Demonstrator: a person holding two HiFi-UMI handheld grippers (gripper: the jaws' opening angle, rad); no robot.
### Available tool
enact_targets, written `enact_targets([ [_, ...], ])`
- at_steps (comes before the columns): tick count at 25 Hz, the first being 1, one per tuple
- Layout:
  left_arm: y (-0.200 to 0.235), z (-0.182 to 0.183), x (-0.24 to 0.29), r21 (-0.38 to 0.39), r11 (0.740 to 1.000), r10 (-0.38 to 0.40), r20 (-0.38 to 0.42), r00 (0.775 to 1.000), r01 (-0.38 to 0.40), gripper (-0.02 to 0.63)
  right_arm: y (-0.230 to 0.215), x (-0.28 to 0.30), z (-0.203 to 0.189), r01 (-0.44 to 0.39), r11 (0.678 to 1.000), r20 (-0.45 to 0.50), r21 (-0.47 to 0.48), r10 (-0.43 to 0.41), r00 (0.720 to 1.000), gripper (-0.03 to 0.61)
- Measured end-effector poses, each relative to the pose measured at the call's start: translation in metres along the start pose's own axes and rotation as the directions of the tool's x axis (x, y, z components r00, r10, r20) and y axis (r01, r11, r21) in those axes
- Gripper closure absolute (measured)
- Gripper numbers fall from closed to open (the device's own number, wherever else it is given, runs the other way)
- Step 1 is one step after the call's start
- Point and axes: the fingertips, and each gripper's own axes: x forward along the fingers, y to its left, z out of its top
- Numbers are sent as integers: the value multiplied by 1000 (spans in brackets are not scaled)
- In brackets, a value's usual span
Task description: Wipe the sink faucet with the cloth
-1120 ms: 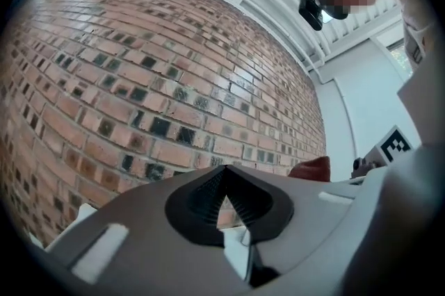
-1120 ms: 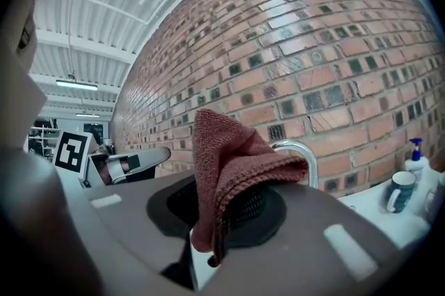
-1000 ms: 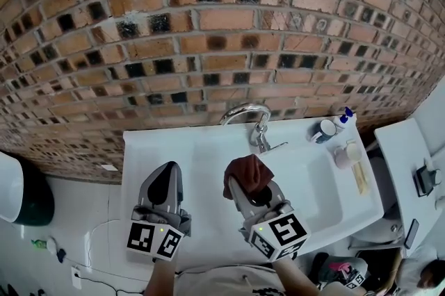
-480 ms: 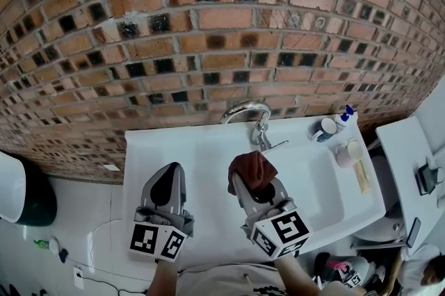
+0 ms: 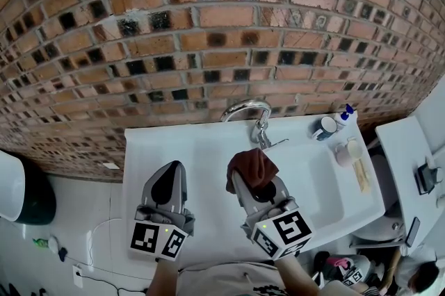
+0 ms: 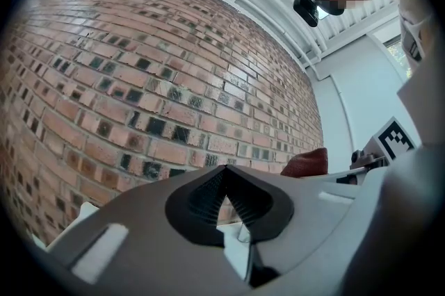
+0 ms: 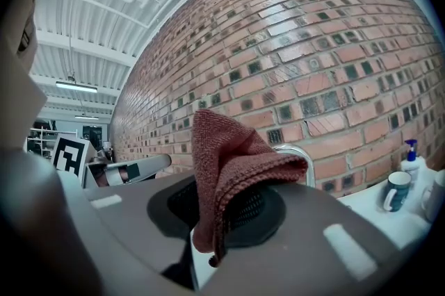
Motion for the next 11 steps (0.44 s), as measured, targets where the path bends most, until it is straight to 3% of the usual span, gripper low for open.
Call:
enact_targets([
  [11,7,-4,2,-10,1000,9,-8,1000,-9,607,1,6,-5,-5,1000,-21,-15,5,1000,529],
])
